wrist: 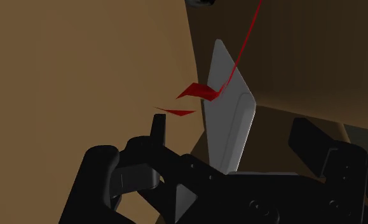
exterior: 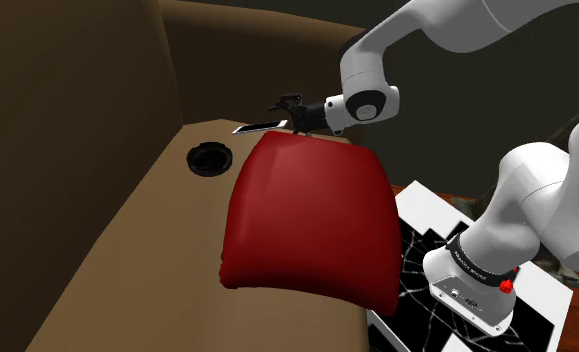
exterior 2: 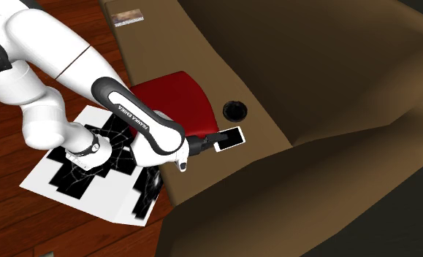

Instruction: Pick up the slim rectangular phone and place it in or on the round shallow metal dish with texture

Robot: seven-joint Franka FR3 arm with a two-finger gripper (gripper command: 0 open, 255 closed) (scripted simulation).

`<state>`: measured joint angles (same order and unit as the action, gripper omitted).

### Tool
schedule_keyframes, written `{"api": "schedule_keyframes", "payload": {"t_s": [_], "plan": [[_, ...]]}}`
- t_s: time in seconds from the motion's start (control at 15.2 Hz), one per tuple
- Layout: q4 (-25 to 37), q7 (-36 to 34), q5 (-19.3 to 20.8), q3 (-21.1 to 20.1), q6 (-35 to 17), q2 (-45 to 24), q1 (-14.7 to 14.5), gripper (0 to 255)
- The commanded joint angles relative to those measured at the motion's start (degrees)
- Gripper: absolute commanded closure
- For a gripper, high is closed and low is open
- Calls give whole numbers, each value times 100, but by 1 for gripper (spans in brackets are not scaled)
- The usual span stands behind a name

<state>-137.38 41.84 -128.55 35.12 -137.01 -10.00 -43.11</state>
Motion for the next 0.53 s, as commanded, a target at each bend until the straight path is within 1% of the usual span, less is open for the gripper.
{"api": "schedule_keyframes", "payload": {"t_s": [0.0, 0.26, 0.33, 0.46], "plan": [[7, 1, -10, -3, 2, -11, -2, 0], [6, 1, -9, -3, 2, -9, -2, 0], [6, 1, -9, -3, 2, -9, -2, 255], [6, 1, -9, -3, 2, -9, -2, 255]]}}
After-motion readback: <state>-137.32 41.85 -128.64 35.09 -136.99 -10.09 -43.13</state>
